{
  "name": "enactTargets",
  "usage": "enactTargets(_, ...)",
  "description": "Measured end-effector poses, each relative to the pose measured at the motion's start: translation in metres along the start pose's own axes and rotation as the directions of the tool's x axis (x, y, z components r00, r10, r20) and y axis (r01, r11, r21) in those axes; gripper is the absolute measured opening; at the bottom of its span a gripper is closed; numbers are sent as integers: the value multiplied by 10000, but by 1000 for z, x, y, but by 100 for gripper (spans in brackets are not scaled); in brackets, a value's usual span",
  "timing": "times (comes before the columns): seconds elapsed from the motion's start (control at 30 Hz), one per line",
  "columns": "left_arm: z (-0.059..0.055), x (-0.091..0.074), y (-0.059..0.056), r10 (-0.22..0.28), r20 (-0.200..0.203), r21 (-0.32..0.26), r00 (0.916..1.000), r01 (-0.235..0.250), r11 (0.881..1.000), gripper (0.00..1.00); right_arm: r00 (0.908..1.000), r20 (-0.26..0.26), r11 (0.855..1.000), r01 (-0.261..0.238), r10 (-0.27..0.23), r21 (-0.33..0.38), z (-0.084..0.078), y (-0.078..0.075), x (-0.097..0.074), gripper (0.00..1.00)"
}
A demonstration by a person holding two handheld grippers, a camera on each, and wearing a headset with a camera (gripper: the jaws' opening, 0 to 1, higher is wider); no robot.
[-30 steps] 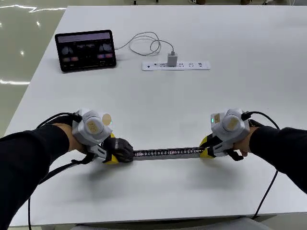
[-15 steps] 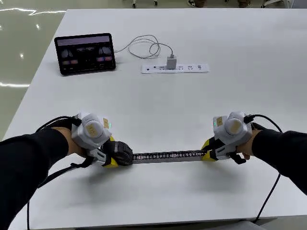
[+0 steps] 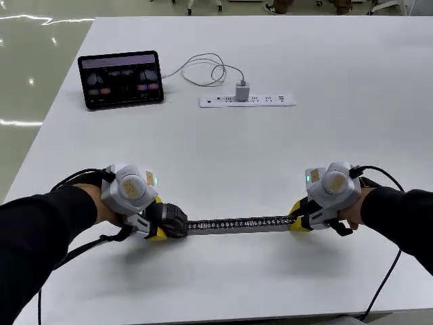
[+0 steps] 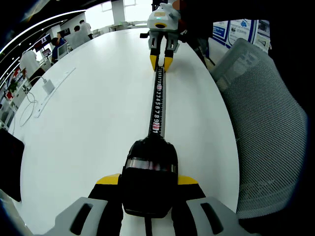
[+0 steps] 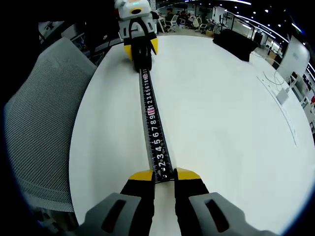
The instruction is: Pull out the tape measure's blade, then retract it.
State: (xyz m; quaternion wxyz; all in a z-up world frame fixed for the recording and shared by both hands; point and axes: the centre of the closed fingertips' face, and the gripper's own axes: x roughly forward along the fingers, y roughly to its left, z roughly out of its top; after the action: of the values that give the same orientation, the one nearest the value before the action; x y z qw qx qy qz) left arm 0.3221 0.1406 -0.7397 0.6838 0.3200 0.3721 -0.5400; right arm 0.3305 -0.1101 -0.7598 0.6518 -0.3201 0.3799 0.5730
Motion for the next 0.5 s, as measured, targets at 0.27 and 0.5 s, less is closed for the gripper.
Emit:
enactTargets(0.27, 1, 0, 0, -5, 8, -4, 10000, 5, 10000, 34, 10000, 20, 10000, 3, -3, 27, -1, 0, 0, 10)
enactTargets(0.5, 0, 0, 0, -3, 32, -24, 10000, 3, 10000, 34, 10000, 28, 9999, -58, 57, 92, -1, -1, 0, 10)
